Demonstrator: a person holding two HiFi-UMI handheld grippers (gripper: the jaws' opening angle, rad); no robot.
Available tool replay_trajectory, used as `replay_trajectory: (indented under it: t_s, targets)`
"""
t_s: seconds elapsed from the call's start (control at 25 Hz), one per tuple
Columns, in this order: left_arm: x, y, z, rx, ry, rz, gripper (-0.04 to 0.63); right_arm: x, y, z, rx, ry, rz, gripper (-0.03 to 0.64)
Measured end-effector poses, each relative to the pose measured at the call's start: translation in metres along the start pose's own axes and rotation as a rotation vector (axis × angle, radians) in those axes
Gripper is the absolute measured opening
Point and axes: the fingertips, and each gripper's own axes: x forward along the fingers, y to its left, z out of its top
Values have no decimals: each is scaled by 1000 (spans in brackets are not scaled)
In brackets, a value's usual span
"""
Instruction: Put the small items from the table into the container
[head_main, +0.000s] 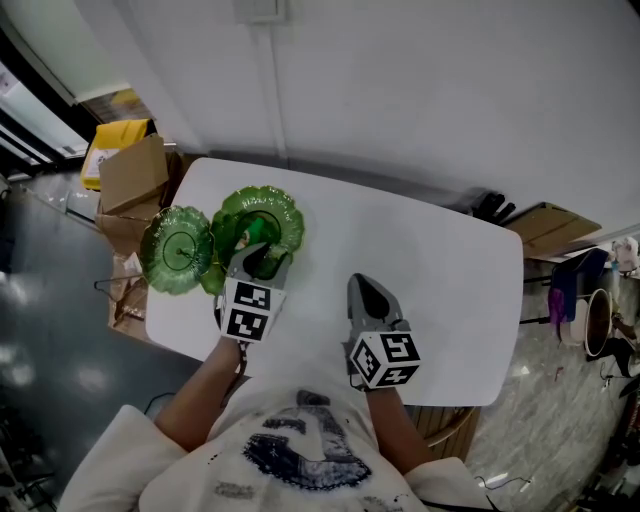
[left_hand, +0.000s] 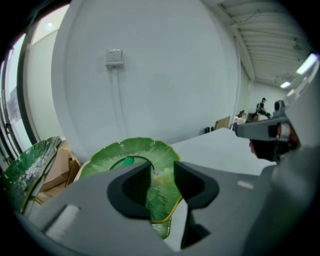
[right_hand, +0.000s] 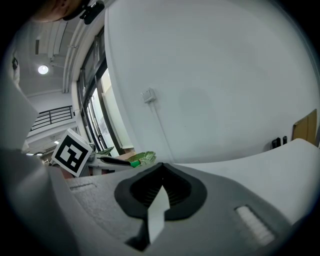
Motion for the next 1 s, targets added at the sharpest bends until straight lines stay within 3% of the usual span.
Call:
replay_trajectory:
  t_s: [0.56, 1.0]
  targets:
    - [-27, -15, 0, 3, -30, 19, 137, -31, 7, 5, -15, -31, 9, -3]
    - [-66, -70, -7, 19, -83, 23, 135, -91, 4, -10, -23, -35, 20, -2]
